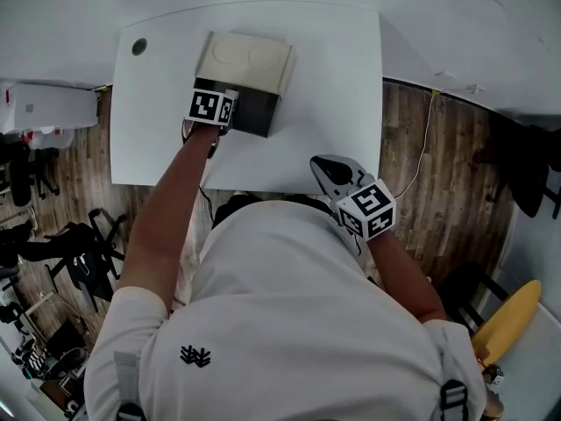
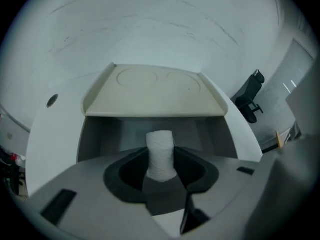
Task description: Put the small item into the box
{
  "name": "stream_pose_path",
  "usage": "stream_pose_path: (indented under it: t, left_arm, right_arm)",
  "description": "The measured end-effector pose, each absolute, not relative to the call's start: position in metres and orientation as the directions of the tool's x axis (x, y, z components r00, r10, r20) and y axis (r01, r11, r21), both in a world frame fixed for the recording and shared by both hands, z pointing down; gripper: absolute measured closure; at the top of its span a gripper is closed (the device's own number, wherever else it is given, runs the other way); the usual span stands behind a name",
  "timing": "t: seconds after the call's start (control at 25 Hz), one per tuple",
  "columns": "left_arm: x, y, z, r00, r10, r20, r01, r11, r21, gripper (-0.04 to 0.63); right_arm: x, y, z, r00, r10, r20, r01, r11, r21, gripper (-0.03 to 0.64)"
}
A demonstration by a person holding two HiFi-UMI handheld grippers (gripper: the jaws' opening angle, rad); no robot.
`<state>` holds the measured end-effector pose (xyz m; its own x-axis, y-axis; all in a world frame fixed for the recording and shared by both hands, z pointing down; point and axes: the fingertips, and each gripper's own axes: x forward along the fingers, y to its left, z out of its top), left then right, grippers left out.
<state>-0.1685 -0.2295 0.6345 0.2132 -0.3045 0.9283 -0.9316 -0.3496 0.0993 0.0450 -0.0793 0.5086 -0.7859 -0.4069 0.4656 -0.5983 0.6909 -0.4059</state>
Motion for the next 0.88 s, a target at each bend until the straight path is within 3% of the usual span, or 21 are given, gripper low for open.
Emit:
stream_pose_path:
  t: [0.28, 0.88]
  left_arm:
    - [-0.1706, -0.2254, 0.6419, 0.158, -0.227, 0.961, -0.929, -0.365, 0.066, 0.423]
    - [-0.1712, -0.2236, 0.6387, 0.163, -0.235, 0.958, -0.925, -0.375, 0.065, 0.367]
  right_arm:
    - [0.0509, -0.0862, 0.5077, -0.78, -0.42, 0.464, -0.609, 0.679, -0.409, 0.609]
    - [0.05, -0.0878, 0.5075, -0.78, -0.428, 0.456, -0.612, 0.677, -0.41, 0.609]
